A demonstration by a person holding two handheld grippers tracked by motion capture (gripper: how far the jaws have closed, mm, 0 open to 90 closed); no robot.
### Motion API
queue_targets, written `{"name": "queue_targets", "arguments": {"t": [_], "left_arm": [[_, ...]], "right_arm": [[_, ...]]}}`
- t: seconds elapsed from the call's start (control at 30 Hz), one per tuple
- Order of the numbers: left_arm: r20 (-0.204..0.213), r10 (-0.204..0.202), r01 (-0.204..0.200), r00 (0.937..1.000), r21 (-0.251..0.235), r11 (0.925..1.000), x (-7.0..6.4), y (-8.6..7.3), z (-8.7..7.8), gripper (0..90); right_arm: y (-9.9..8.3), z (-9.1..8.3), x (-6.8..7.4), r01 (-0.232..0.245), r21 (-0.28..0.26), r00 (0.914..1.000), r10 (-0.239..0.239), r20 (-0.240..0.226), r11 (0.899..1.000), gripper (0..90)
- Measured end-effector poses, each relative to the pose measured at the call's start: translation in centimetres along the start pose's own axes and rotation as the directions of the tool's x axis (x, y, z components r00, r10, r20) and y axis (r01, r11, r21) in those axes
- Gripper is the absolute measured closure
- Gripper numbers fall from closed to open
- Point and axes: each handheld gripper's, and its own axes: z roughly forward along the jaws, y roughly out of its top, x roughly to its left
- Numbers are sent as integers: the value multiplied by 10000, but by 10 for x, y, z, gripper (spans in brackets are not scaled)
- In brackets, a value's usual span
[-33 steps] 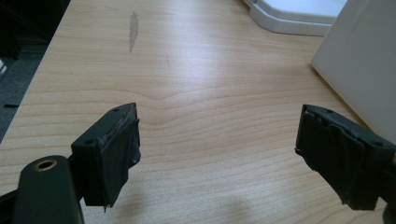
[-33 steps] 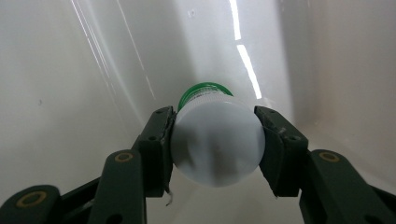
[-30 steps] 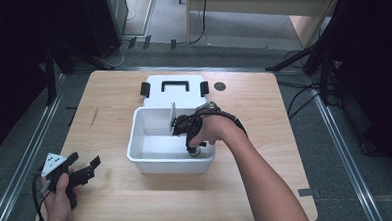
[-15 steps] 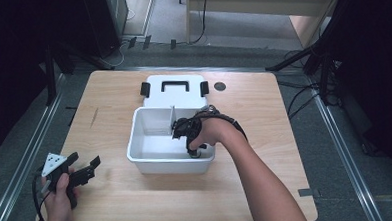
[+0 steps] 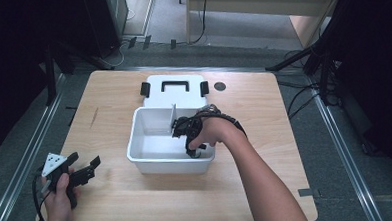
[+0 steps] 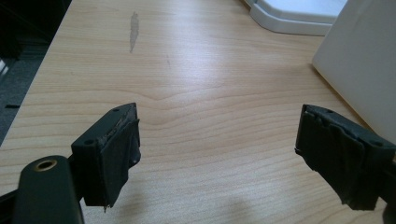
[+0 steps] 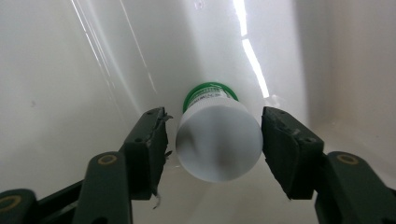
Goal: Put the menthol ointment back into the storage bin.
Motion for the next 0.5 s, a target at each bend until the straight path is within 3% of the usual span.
{"name": "queue_targets", "arguments": {"t": [0.33, 0.5], "left_arm": [[11, -46, 46, 10000, -22, 10000, 0, 0, 0, 144], [3, -26, 26, 10000, 0, 10000, 0, 0, 0, 144]], "right_arm": [[-6, -29, 3, -99, -164, 9999, 97, -88, 9998, 270], [-11, -47, 2, -103, -234, 9997, 107, 202, 9997, 249]]}}
